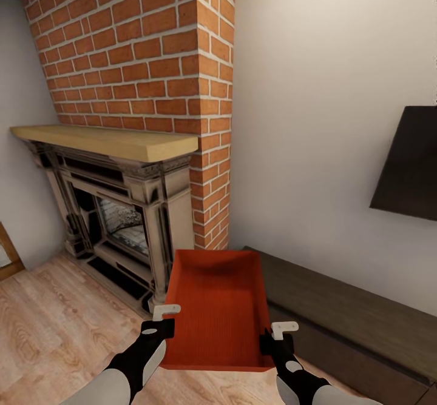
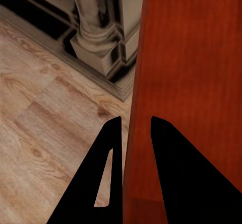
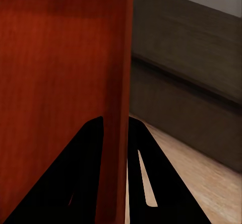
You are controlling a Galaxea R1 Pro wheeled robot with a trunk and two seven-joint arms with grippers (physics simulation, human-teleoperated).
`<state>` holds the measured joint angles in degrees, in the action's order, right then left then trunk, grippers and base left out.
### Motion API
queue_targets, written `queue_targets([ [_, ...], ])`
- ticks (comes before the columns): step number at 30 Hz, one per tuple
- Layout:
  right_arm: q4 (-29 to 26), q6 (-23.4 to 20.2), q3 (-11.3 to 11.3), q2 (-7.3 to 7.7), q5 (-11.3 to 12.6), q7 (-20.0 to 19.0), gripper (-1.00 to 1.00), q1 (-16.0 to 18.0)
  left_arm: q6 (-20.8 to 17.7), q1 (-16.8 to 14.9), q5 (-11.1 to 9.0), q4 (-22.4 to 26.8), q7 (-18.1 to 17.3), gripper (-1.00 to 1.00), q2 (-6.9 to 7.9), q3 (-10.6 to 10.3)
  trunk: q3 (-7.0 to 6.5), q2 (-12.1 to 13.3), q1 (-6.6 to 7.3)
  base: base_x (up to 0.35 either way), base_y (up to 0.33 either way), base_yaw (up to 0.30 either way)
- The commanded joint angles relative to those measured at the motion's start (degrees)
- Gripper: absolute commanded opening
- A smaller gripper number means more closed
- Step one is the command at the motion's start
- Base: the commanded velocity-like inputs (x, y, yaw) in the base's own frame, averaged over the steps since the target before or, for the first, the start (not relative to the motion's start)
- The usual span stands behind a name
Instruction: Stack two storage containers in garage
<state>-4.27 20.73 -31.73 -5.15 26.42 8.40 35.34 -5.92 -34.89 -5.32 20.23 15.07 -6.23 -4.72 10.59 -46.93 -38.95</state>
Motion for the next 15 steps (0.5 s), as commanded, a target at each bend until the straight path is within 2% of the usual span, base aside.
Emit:
queue_targets([
  [1,0.1,0.4,1.3,-0.03,0.9,0.5,-1.0,0.1,-0.4,0.0,0.1,0.1,0.8,-1.0,0.02,0.1,-0.01,-0.1,-0.01,0.0,0.0,0.0],
  [15,0.1,0.4,1.3,-0.03,0.9,0.5,-1.0,0.1,-0.4,0.0,0.2,0.1,0.8,-1.0,-0.01,0.1,-1.22,-0.1,-0.01,0.0,0.0,0.0],
])
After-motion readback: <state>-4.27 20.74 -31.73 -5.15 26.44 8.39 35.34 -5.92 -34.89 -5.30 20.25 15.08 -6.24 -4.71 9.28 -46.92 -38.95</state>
